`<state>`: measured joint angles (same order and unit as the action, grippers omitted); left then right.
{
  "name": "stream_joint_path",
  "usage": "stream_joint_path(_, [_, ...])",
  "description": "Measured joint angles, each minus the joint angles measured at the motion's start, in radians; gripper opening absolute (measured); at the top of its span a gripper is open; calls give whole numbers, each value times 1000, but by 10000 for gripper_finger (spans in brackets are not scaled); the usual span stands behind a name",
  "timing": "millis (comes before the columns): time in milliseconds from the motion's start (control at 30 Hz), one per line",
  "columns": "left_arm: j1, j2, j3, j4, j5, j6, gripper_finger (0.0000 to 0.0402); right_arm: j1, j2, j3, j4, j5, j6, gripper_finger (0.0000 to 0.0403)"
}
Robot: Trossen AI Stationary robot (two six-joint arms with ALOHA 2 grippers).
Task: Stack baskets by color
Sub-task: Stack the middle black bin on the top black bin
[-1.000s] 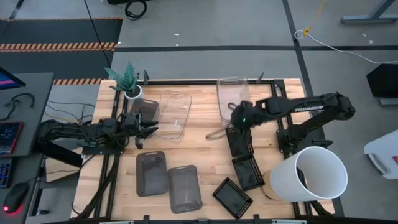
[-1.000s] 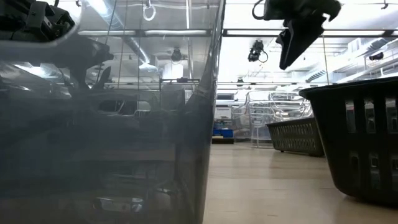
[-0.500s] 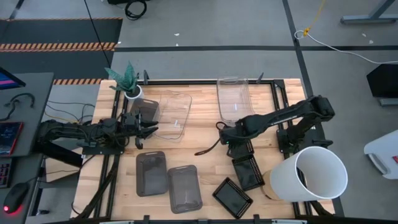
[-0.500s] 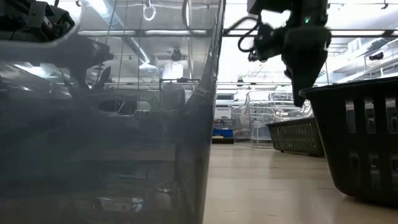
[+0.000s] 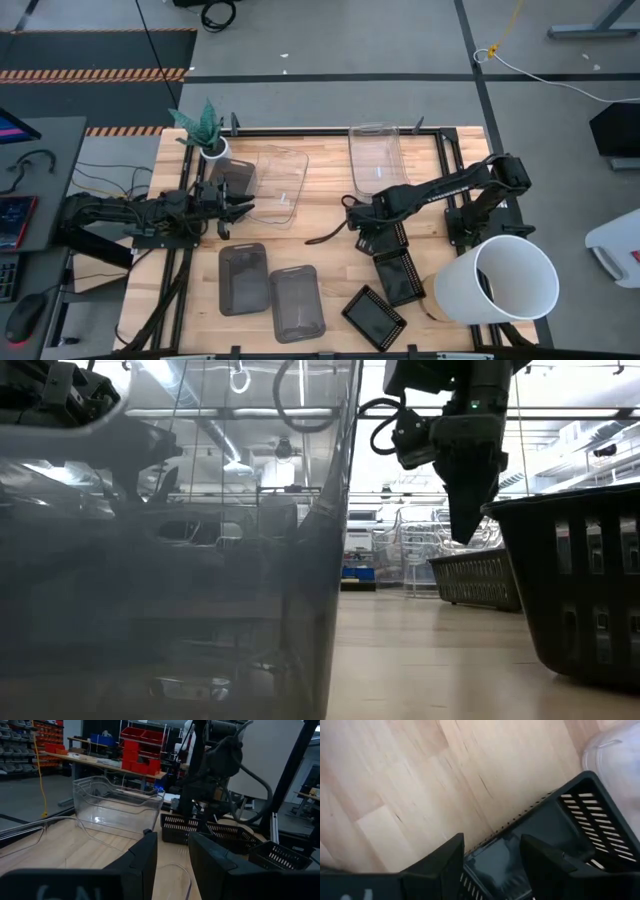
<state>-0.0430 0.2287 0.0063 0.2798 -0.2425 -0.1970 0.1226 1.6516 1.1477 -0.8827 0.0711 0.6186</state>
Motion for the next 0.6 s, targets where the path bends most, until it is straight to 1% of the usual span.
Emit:
stream_joint_path(100, [0, 0, 0, 0, 0, 0, 119, 5, -15, 0, -20, -35, -31, 197])
stream_joint_path(200, [0, 0, 0, 0, 0, 0, 119, 43, -47, 8, -17, -69, -144, 197])
stream_joint_path(367, [0, 0, 0, 0, 0, 0, 119, 180, -56, 32, 0, -54, -409, 195])
stream_joint_path(400, [0, 0, 0, 0, 0, 0, 119, 211, -52, 33, 0, -46, -441, 194])
stream_joint_path(467, [0, 0, 0, 0, 0, 0, 119, 267, -44, 32, -1, -23, -424, 190])
stream_joint_path(533, [0, 0, 0, 0, 0, 0, 119, 299, -32, 39, -3, -12, -304, 186])
stream_joint_path(600, [0, 0, 0, 0, 0, 0, 119, 311, -32, 52, -52, -24, -149, 182])
